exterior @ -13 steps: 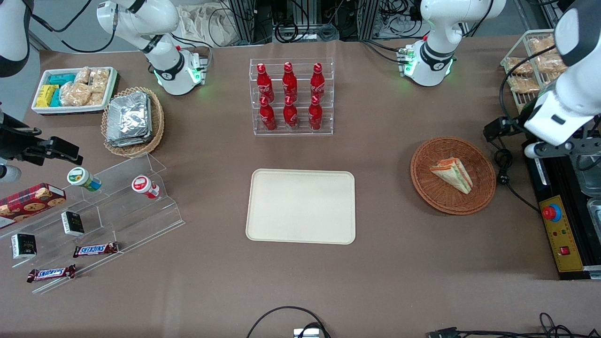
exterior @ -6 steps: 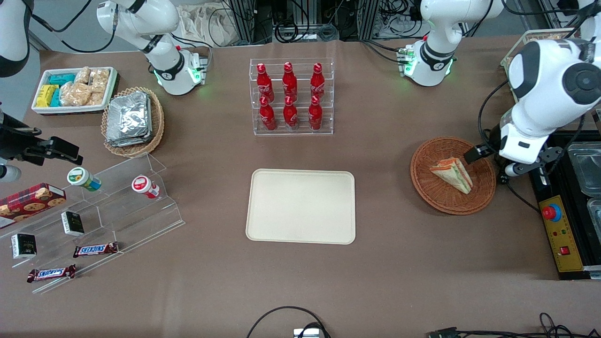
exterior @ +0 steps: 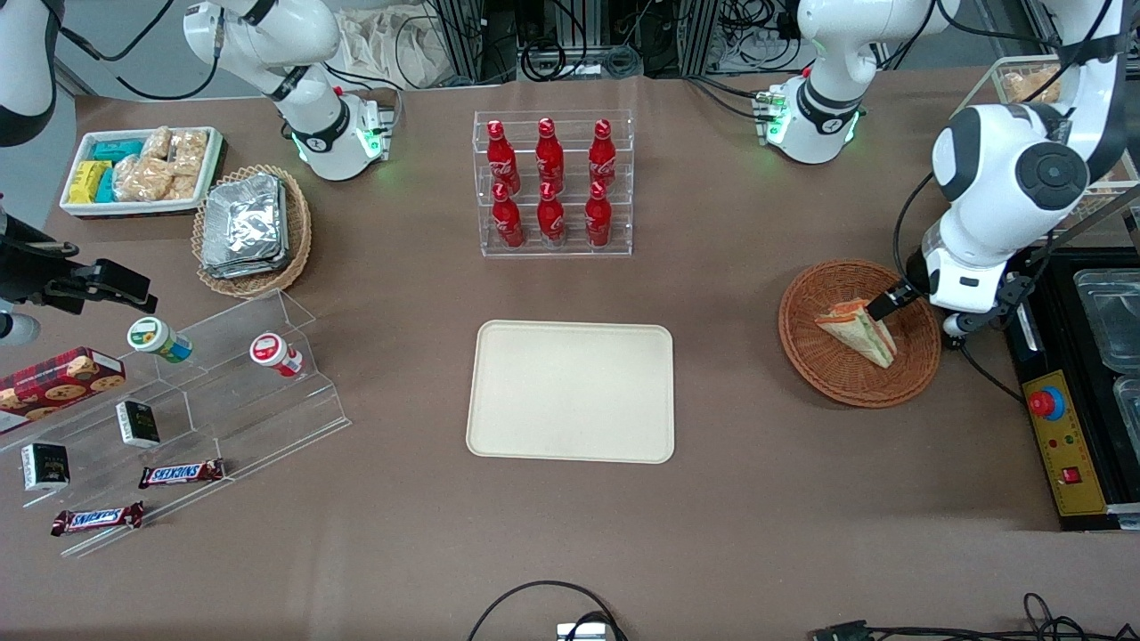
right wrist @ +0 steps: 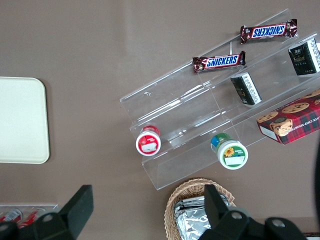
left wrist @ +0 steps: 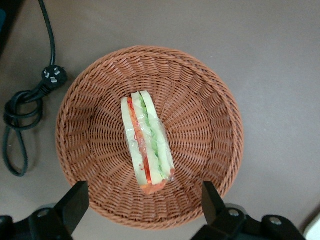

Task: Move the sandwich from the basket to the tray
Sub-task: 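Move the left gripper over the wrapped sandwich in the wicker basket, then lower the open left gripper around the sandwich and close it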

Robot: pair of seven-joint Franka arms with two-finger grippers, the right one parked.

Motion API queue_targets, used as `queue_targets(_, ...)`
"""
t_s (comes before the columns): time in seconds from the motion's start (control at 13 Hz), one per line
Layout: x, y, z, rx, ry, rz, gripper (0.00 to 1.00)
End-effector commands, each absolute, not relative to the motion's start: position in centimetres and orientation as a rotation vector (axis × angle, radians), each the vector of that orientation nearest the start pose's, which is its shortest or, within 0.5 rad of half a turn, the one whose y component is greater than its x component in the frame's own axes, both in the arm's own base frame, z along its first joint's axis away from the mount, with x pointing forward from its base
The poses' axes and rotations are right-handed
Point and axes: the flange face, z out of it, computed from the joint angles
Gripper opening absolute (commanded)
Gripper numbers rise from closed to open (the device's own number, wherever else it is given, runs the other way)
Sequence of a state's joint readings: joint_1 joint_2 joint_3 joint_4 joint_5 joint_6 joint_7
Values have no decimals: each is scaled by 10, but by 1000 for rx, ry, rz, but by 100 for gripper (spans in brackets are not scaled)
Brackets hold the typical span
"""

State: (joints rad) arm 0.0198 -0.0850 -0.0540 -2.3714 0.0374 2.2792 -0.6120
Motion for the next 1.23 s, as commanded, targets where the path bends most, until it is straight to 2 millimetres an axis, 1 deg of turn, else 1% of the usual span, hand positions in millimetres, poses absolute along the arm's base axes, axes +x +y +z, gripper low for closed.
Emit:
queue_targets(0.0, 469, -15, 336, -2972, -930, -81, 100)
queue_targets(0.23, 463, -15, 305, -2967, -990, -103, 100)
queue_targets(0.38, 460, -12, 290, -2967, -1025, -134, 100)
queue_targets(0.62, 460, -13, 272, -2962, -1074, -152, 100)
queue_targets(1.0, 457, -12, 238, -2972, -1099, -180, 100)
queue_targets(1.15, 457, -13, 230, -2970, -1114, -183, 99)
